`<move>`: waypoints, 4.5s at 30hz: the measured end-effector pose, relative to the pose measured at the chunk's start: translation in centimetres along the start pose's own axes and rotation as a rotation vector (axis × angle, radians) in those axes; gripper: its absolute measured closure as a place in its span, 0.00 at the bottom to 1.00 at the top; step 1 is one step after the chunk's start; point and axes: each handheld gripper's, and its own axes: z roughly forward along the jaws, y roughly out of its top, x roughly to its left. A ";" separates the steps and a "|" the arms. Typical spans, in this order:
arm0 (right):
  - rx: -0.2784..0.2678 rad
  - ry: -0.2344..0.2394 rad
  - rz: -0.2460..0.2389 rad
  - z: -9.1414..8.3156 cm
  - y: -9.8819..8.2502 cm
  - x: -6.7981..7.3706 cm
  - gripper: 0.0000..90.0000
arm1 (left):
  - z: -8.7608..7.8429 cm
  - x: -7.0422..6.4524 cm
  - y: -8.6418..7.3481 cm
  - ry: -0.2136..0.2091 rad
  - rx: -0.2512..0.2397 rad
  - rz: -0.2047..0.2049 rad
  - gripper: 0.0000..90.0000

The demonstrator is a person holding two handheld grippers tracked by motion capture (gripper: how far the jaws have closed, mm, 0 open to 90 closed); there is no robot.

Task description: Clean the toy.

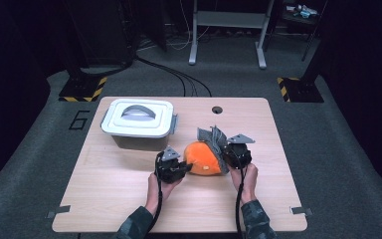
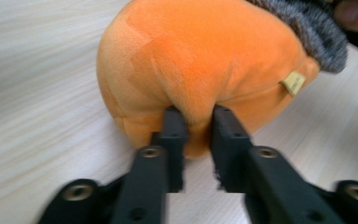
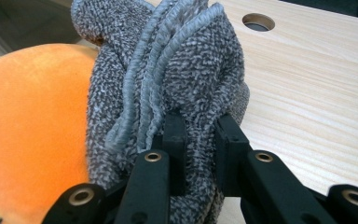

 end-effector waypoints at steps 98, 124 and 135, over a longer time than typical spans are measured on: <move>-0.164 0.080 -0.018 -6.6 2.9 3.0 0.85 | 0.4 -1.9 5.4 -0.007 -0.004 0.113 0.87; 0.004 0.115 -0.033 -1.4 2.7 1.9 0.85 | 1.6 0.3 2.9 -0.022 0.027 0.144 0.81; -0.092 0.118 -0.096 -4.5 4.2 5.1 0.85 | 1.0 -0.2 2.5 0.029 0.008 0.065 0.91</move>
